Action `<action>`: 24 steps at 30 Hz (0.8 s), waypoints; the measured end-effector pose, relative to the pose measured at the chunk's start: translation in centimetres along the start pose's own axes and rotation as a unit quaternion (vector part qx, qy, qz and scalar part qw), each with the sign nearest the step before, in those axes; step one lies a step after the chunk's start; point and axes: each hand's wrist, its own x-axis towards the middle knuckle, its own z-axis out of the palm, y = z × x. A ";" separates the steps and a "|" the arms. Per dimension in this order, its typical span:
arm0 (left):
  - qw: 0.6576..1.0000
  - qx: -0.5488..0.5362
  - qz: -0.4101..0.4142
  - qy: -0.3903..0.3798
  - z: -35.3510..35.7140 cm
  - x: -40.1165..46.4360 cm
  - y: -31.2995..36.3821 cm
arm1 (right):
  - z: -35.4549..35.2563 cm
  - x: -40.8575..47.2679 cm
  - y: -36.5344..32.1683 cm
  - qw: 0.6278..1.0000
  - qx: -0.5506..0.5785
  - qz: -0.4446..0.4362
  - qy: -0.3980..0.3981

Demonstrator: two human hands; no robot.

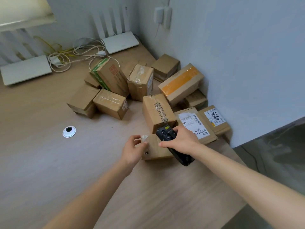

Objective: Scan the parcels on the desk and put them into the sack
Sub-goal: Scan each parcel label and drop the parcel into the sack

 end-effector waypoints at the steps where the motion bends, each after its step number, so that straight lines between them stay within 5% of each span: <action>1: 1.000 -0.016 -0.003 0.009 -0.2 -0.2 -0.2 | 0.1 -0.3 0.0 1.000 0.020 -0.001 0.002; 11: 0.997 -0.045 0.044 0.043 -4.2 -6.9 1.0 | 0.2 -7.9 -2.1 0.991 0.120 -0.046 0.020; 24: 0.973 -0.133 0.186 -0.039 -16.2 -26.6 4.7 | -1.7 -28.2 -10.9 0.970 0.164 -0.140 0.114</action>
